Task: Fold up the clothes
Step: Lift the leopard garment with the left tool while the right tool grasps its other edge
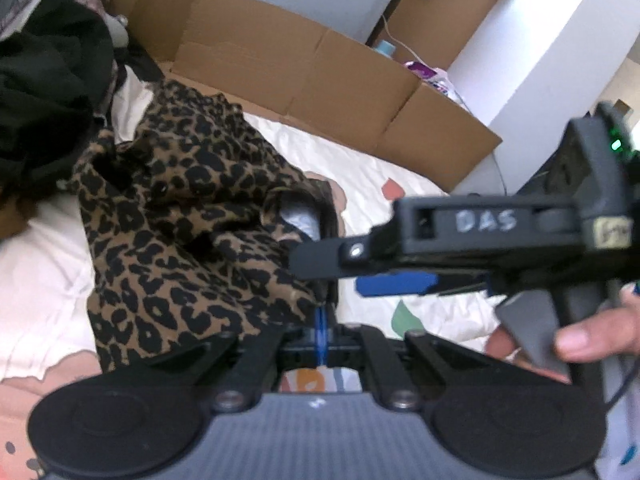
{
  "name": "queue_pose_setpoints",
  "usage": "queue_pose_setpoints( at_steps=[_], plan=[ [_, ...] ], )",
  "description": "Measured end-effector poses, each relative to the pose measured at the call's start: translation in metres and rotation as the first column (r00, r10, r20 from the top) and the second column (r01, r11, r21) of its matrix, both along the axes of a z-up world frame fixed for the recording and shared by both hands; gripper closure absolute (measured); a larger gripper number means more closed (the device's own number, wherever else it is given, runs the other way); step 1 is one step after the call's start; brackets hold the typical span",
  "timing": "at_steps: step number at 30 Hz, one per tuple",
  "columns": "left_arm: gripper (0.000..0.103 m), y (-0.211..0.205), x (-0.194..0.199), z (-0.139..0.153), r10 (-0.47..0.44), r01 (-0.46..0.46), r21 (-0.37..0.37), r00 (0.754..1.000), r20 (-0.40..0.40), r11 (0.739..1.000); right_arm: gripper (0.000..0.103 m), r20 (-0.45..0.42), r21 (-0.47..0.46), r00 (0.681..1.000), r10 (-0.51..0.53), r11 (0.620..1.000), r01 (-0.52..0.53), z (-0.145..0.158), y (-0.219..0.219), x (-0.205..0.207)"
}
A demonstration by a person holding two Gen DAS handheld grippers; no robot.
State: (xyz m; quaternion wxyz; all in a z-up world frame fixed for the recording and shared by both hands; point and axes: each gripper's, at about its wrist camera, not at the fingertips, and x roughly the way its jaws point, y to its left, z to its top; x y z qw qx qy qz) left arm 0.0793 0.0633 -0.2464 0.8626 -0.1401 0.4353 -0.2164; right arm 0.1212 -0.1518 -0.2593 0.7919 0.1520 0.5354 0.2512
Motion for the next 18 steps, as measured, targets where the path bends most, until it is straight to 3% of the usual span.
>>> queue_pose_setpoints(
  at_steps=[4, 7, 12, 18],
  plan=[
    [0.098, 0.005, -0.002, -0.005, -0.032, 0.033, 0.008, 0.999, -0.033, 0.999, 0.019, -0.056, 0.004, 0.997, -0.048, 0.999, 0.048, -0.023, -0.003, 0.003],
    [0.086, 0.013, -0.009, -0.008, -0.022, 0.024, 0.034, 0.999, -0.049, 0.999, 0.019, -0.055, -0.035, 0.995, -0.082, 0.996, 0.08, -0.036, -0.008, 0.004],
    [0.069, 0.044, -0.007, -0.016, 0.084, -0.078, 0.087, 0.994, -0.065, 0.993, 0.019, 0.004, -0.114, 0.992, -0.126, 0.986, 0.125, -0.042, -0.028, 0.016],
    [0.051, 0.069, 0.008, -0.033, 0.206, -0.191, 0.164, 0.975, -0.08, 0.968, 0.019, 0.047, -0.191, 0.982, -0.184, 0.963, 0.19, -0.06, -0.067, 0.046]
  ],
)
